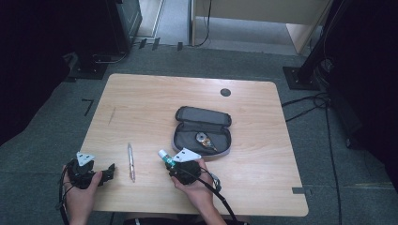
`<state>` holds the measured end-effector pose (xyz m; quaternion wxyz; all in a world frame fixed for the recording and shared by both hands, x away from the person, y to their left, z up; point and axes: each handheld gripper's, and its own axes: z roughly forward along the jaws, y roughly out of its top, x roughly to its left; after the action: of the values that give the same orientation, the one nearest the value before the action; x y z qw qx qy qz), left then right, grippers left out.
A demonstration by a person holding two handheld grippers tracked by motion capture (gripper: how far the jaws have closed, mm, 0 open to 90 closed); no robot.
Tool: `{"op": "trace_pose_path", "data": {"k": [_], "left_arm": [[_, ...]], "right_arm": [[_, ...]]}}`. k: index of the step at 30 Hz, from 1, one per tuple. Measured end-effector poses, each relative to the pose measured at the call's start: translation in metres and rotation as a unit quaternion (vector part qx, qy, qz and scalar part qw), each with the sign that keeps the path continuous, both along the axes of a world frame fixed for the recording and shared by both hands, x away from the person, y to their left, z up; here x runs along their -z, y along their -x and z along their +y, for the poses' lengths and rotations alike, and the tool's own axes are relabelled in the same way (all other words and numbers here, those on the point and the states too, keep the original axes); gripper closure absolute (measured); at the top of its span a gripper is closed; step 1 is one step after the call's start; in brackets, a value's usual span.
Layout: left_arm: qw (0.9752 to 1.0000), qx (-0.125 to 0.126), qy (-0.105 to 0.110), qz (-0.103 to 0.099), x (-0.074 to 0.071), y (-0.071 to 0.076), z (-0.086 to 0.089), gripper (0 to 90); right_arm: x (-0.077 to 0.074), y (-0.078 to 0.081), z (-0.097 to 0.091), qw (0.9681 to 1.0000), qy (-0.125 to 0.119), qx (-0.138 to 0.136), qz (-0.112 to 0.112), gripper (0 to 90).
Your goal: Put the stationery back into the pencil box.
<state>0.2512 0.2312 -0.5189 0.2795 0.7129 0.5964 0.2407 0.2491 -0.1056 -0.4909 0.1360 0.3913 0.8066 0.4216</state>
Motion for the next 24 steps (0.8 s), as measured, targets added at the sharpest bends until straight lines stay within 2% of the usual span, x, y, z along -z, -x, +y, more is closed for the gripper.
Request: {"op": "trace_pose_path", "data": {"k": [24], "left_arm": [[1.0000, 0.000, 0.000, 0.000, 0.000, 0.000, 0.000, 0.0]], "right_arm": [[-0.037, -0.015, -0.049, 0.9988, -0.006, 0.041, -0.027, 66.1]]}}
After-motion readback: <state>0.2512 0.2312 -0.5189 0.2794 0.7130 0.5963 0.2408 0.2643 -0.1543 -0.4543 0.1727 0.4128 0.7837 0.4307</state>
